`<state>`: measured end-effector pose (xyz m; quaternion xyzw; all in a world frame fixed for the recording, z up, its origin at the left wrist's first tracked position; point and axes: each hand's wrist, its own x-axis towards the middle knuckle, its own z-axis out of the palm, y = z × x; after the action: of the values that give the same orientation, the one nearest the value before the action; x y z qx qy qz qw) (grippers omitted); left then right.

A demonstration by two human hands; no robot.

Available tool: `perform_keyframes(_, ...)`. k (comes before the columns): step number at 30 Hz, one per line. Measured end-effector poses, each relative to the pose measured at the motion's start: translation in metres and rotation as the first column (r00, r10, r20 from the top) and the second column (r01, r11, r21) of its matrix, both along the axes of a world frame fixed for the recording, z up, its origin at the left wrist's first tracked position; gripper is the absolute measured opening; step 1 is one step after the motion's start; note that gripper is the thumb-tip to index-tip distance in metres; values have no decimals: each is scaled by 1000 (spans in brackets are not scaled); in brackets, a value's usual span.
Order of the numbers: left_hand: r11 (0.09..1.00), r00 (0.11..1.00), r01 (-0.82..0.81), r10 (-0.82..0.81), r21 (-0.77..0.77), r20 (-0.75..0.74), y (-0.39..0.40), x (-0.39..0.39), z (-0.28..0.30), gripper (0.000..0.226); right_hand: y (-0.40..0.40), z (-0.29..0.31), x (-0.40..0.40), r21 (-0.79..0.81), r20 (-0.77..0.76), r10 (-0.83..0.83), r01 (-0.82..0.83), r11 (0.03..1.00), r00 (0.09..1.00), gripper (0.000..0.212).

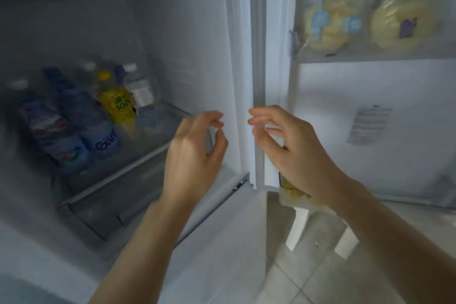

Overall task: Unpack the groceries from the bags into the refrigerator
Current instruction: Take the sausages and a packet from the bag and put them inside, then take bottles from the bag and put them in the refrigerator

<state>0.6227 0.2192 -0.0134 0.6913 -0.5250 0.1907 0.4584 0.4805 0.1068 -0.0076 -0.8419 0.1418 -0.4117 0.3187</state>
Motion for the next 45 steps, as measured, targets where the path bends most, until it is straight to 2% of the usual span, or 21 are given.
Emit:
perform_keyframes(6,985,983,113,-91,132,-161,-8,-95,-72,23,7,-75,-101,162,-116,-80,98,982,990,28)
perform_keyframes(11,935,939,237,-151,264,-308,-14,-196,-130,17,10,-131,-204,236,-258,-171,234,943,951,30)
perform_keyframes(17,840,811,410,-159,354,-563,-19,-329,-189,20,9,-178,-353,250,-357,-306,406,879,882,27)
perform_keyframes(25,703,776,540,-204,463,-596,-41,-449,-238,19,15,-223,-497,341,-484,-394,583,738,781,26)
perform_keyframes(33,522,760,629,-256,576,-598,-97,-495,-260,19,-18,-251,-553,422,-546,-434,683,596,716,25)
perform_keyframes(40,469,750,651,-275,597,-602,-203,-499,-274,18,-105,-265,-563,436,-587,-466,743,508,662,26)
perform_keyframes(45,453,728,678,-303,579,-615,-294,-500,-267,17,-183,-258,-551,393,-629,-453,762,515,631,27)
